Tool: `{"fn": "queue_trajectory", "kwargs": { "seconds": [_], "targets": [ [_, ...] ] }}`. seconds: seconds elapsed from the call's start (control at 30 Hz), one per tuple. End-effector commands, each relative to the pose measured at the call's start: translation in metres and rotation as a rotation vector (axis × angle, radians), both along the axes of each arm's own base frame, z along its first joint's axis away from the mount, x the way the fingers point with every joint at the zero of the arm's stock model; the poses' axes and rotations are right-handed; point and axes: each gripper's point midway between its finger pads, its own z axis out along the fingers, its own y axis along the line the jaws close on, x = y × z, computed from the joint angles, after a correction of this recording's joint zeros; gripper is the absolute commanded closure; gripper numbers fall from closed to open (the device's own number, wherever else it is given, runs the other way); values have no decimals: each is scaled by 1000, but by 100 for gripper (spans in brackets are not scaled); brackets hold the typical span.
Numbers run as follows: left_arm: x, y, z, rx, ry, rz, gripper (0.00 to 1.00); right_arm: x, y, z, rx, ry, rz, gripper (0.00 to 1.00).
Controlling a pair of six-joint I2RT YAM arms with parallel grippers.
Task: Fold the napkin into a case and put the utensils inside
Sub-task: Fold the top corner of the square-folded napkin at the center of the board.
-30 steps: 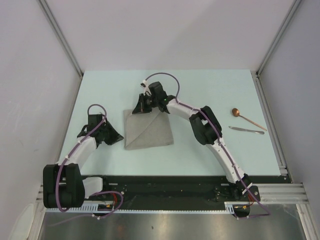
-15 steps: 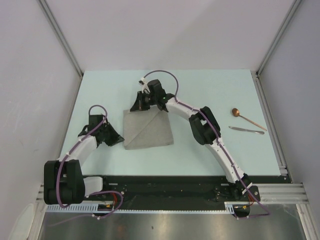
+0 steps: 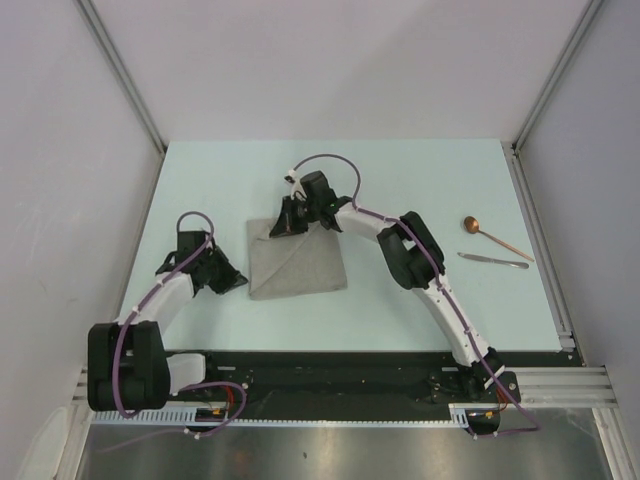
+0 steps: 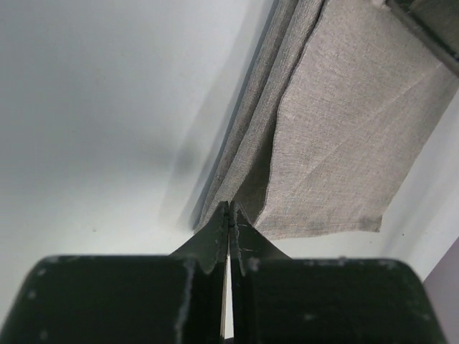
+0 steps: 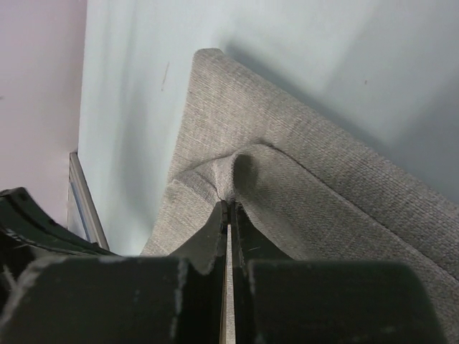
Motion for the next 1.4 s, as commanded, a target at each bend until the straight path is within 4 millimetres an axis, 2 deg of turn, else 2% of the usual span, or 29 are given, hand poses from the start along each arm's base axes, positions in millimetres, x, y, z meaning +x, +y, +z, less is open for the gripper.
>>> {"fn": "queue_trajectory", "kwargs": {
  "seconds": [0.0, 0.3, 0.33, 0.7, 1.2, 1.3, 1.37],
  "targets": [
    [0, -9, -1, -51, -36, -36, 100, 10, 9, 73, 110, -120, 6, 100],
    [-11, -13, -3, -68, -46, -48, 100, 16, 16, 75, 125, -121, -4, 100],
    [-13, -13, -5, -67, -38, -51, 100, 19, 20, 83, 152, -146, -3, 100],
    [-25, -13, -18, -67, -6, -51, 100, 27, 39, 68, 188, -119, 1, 100],
    [-22, -12, -18, -62, -10, -55, 100, 39, 49, 60, 218, -132, -3, 100],
    [-22, -12, -18, -63, -6, -52, 100, 43, 49, 59, 226, -134, -8, 98],
    [-22, -13, -18, -65, -5, -54, 100, 45, 50, 60, 231, -140, -6, 93]
  ]
}}
